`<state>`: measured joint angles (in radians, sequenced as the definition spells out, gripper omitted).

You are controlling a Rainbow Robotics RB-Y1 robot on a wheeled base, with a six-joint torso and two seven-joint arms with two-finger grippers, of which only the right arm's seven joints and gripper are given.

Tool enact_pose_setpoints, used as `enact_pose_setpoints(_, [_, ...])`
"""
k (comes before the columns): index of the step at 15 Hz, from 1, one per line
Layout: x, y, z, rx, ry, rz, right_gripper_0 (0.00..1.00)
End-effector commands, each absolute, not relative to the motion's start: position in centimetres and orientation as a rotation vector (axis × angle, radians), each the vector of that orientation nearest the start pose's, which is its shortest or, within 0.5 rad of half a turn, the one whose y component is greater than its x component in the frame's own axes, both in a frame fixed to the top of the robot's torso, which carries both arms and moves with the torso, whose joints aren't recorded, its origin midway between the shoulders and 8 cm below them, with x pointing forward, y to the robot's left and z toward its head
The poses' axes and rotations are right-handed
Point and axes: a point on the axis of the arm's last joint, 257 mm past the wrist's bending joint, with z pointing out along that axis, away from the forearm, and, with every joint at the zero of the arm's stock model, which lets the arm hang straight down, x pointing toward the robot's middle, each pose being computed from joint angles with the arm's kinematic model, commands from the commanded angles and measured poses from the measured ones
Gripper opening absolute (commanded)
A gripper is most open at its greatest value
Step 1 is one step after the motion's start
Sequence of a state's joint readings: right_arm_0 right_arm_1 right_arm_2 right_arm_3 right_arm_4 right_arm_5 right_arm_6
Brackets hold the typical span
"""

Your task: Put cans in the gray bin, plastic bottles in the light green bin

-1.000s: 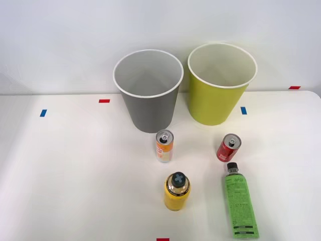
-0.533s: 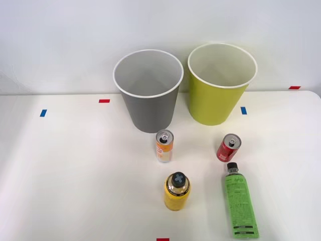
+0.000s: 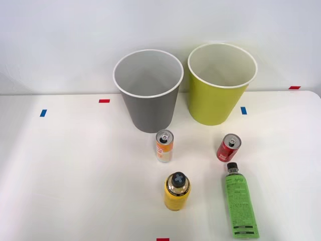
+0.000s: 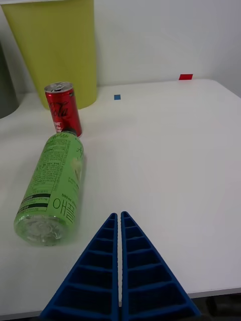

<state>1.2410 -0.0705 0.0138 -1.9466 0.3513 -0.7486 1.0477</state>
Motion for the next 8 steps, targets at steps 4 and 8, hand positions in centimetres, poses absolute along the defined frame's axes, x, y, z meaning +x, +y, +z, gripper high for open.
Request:
enact_pose_setpoints(4, [15.51,-28.8,-28.25,0.082,1.689,-0.003,0.01])
enact_pose_setpoints(8, [15.51,-28.8,-28.25,0.082,1.689,-0.003,0.01])
